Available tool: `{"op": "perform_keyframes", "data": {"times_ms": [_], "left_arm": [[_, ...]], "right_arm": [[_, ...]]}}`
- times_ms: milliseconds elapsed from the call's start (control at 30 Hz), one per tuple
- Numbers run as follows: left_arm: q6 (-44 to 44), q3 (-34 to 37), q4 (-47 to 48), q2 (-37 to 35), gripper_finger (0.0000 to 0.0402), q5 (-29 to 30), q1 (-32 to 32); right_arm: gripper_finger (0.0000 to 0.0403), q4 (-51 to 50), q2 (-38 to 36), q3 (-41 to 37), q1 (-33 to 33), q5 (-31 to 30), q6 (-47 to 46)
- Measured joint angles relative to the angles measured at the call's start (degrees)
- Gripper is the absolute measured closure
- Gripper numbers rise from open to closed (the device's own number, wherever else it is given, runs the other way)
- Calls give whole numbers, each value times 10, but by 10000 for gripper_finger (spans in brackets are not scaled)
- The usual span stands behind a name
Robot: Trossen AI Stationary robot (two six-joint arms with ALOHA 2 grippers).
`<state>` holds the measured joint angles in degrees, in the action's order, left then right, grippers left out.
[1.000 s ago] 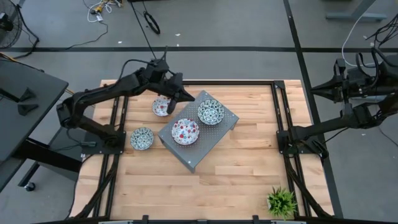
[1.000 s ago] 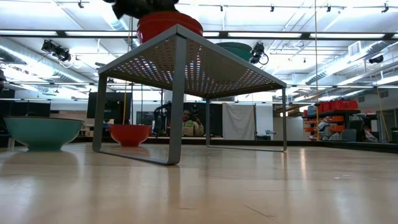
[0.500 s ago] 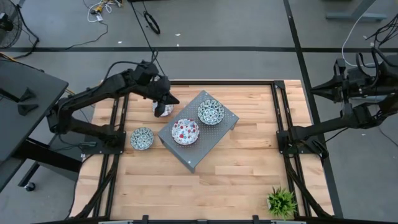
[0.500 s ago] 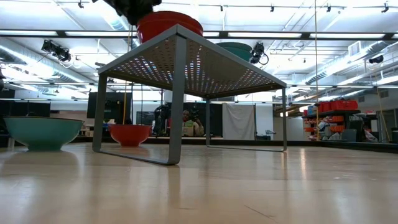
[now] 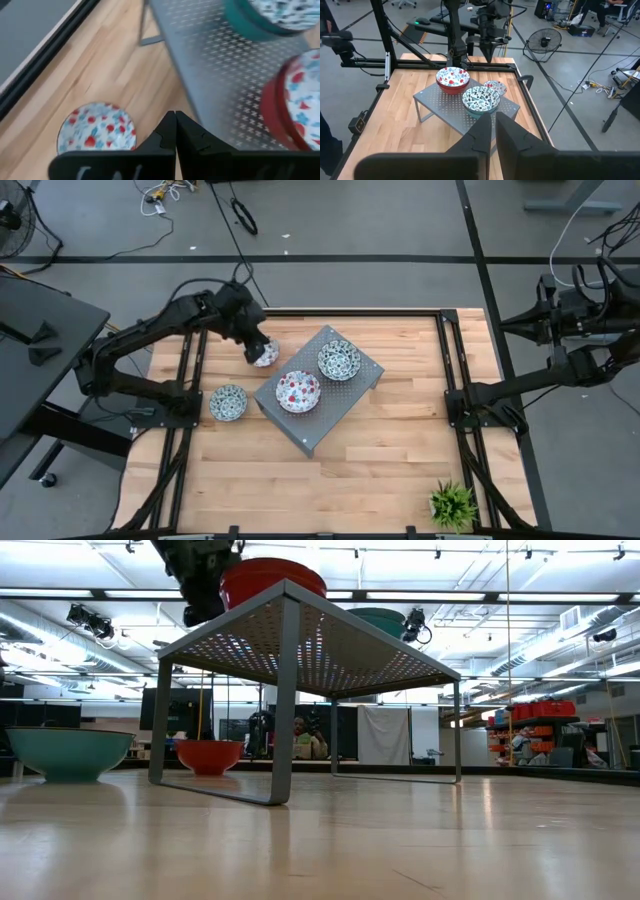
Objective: Pick & Place Mini bowls
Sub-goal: Stack the blue patterned bowl on top of the blue patterned bowls on the shelf
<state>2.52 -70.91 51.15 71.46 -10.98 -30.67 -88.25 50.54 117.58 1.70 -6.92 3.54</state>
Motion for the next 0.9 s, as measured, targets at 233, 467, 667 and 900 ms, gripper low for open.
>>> {"op": "perform_keyframes", "data": {"times_ms": [233,467,667,900], "left_arm": [[14,0,34,0,397,7,-33],[-83,0,92,0,398,-3,-39],[-170,1,165,0,398,18,-39],[-212,1,242,0,398,4,-30]], "right_arm": [[376,0,0,0,0,0,0],[376,0,0,0,0,0,0],[376,0,0,0,0,0,0],[376,0,0,0,0,0,0]]}}
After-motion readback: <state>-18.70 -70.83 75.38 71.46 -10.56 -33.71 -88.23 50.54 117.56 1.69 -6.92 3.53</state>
